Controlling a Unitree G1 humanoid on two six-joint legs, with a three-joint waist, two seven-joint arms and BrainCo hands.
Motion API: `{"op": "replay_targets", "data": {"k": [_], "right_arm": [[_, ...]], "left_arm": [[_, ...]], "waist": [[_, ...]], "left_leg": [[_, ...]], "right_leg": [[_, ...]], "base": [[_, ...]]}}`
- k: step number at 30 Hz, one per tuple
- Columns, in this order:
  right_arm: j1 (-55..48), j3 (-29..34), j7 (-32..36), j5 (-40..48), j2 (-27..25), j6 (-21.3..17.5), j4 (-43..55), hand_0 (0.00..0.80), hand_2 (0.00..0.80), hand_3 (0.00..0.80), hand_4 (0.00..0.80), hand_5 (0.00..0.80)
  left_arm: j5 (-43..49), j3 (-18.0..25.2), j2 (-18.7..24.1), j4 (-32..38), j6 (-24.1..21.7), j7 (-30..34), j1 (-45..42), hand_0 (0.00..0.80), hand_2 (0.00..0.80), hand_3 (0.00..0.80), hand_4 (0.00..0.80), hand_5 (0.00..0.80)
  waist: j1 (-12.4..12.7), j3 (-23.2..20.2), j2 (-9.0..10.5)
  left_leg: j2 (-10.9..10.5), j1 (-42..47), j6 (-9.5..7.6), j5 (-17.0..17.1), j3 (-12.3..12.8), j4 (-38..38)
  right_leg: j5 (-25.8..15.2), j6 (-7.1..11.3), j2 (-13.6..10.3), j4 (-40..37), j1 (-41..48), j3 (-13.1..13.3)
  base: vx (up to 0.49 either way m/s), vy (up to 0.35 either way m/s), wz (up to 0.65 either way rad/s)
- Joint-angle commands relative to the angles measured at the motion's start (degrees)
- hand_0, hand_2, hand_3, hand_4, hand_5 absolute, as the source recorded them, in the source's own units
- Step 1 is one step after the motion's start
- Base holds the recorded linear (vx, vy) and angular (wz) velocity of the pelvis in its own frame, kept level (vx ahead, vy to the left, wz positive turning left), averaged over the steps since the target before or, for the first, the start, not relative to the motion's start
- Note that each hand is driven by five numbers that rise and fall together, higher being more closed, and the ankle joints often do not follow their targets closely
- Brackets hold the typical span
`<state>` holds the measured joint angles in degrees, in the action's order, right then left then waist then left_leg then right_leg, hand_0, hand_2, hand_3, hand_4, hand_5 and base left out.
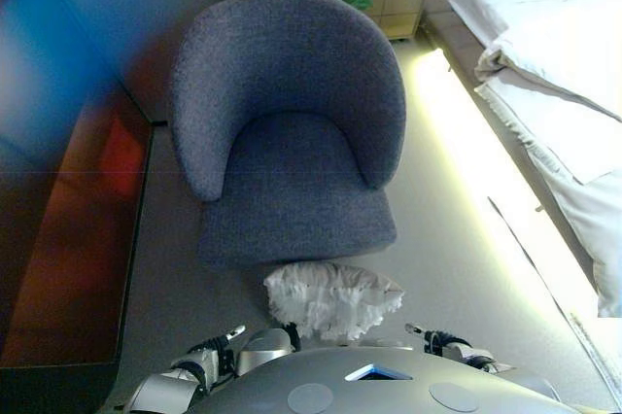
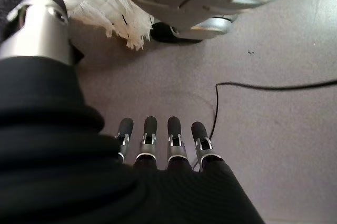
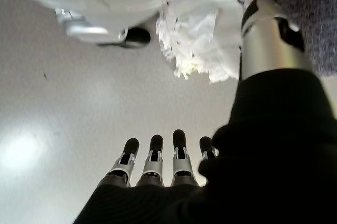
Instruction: Pick up the cushion and take it to the sofa
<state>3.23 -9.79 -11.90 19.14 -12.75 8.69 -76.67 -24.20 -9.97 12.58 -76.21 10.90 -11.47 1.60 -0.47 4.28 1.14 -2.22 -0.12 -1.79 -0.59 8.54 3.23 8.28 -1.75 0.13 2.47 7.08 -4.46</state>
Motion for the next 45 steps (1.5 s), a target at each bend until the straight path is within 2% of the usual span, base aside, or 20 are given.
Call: {"op": "replay_targets", "data": {"k": [1,5,11,18,22,29,32,37,39,42,45], "right_arm": [[5.11,-1.89,-3.4,-0.8,-2.79,-1.48,0.36,0.0,0.0,0.0,0.0,0.0],[6.78,-3.61,-5.76,-4.9,-3.63,-3.62,1.36,0.0,0.0,0.0,0.0,0.0],[9.21,-6.92,-8.34,-7.86,-4.33,-4.46,2.71,0.0,0.0,0.0,0.0,0.0],[13.79,-10.15,-14.56,-11.07,-4.63,-7.49,5.41,0.0,0.0,0.0,0.0,0.0],[18.11,-11.76,-19.51,-11.45,-4.74,-7.59,6.91,0.0,0.0,0.0,0.0,0.0],[25.51,-13.57,-26.43,-12.7,-5.22,-6.36,9.28,0.0,0.0,0.0,0.0,0.0],[28.0,-14.57,-28.83,-13.44,-5.3,-5.64,10.23,0.0,0.0,0.0,0.0,0.0],[31.48,-16.03,-29.03,-15.48,-5.75,-5.56,11.39,0.0,0.0,0.0,0.0,0.0],[33.8,-19.02,-32.52,-16.5,-3.24,-4.48,11.49,0.0,0.0,0.0,0.0,0.0],[35.28,-20.03,-35.79,-19.98,-1.02,-6.31,10.45,0.0,0.0,0.0,0.0,0.0],[37.0,-21.3,-37.41,-21.34,0.02,-5.87,10.86,0.0,0.0,0.0,0.0,0.0]], "left_arm": [[4.5,-1.21,0.03,-1.22,-2.26,-0.97,5.2,0.0,0.0,0.0,0.0,0.0],[3.66,-3.41,0.39,0.27,-3.56,-2.09,6.84,0.0,0.0,0.0,0.0,0.0],[2.77,-5.88,-0.1,1.3,-5.52,-2.72,9.84,0.0,0.0,0.0,0.0,0.0],[5.57,-9.97,-0.27,2.67,-8.27,-4.47,13.99,0.0,0.0,0.0,0.0,0.0],[5.86,-12.36,-0.02,4.04,-9.67,-7.93,18.3,0.0,0.0,0.0,0.0,0.0],[4.4,-13.85,0.22,6.35,-13.66,-11.46,25.2,0.0,0.0,0.0,0.0,0.0],[4.37,-14.72,0.19,7.59,-14.36,-11.96,27.37,0.0,0.0,0.0,0.0,0.0],[2.48,-15.65,-0.48,8.33,-16.84,-8.26,30.2,0.0,0.0,0.0,0.0,0.0],[2.59,-15.72,-2.25,7.16,-19.03,-6.74,31.85,0.0,0.0,0.0,0.0,0.0],[2.03,-17.77,-4.89,6.91,-22.45,-6.28,34.45,0.0,0.0,0.0,0.0,0.0],[3.4,-18.77,-5.91,7.72,-25.44,-6.93,36.51,0.0,0.0,0.0,0.0,0.0]], "waist": [[0.82,4.48,-0.49],[0.51,6.9,-1.31],[0.56,10.39,-1.77],[-0.19,15.59,-1.82],[-0.59,18.57,-1.92],[-1.15,22.95,-1.68],[-1.14,24.18,-1.65],[-1.52,25.45,-1.63],[-1.63,25.33,-2.25],[-2.38,25.51,-3.35],[-2.88,25.51,-3.96]], "left_leg": [[0.28,-1.84,0.31,0.83,-8.18,-0.17],[0.16,-3.43,0.27,2.23,-8.99,-1.95],[-0.34,-7.89,0.59,3.71,-10.6,-1.56],[-0.21,-15.07,0.65,4.28,-9.25,2.35],[-0.41,-20.21,0.57,4.42,-8.54,5.47],[-0.75,-28.48,0.03,4.45,-6.98,9.78],[-0.87,-31.94,-0.14,4.56,-6.68,11.31],[-0.68,-38.44,-0.08,4.46,-6.71,14.68],[-1.02,-41.97,0.07,4.34,-7.25,16.58],[-1.12,-47.25,0.16,3.94,-7.15,19.13],[-1.23,-51.51,0.22,3.42,-7.25,21.07]], "right_leg": [[-9.07,1.81,-0.59,-1.12,-7.53,0.31],[-9.92,1.92,-0.29,-2.06,-9.52,0.29],[-9.92,1.5,0.1,-1.03,-13.44,-0.5],[-10.21,1.22,-0.56,3.06,-20.63,-1.14],[-10.54,1.39,-0.9,6.05,-26.08,-0.66],[-11.53,2.1,-0.97,10.07,-35.02,0.57],[-11.59,2.4,-1.01,12.03,-38.68,0.61],[-11.84,2.34,-0.72,14.86,-45.65,1.03],[-11.48,2.04,-0.44,16.61,-49.17,1.06],[-11.42,1.99,-0.43,18.74,-54.47,1.52],[-11.31,1.74,-0.54,20.28,-58.63,2.01]], "base": [[-0.08,-0.074,0.05],[-0.037,-0.052,0.05],[-0.062,-0.056,-0.02],[-0.05,-0.018,0.05],[-0.057,0.004,-0.07],[-0.072,0.001,-0.06],[-0.058,-0.004,-0.06],[-0.007,-0.003,0.0],[-0.008,0.018,0.01],[-0.003,0.048,0.02],[0.046,0.035,0.04]]}}
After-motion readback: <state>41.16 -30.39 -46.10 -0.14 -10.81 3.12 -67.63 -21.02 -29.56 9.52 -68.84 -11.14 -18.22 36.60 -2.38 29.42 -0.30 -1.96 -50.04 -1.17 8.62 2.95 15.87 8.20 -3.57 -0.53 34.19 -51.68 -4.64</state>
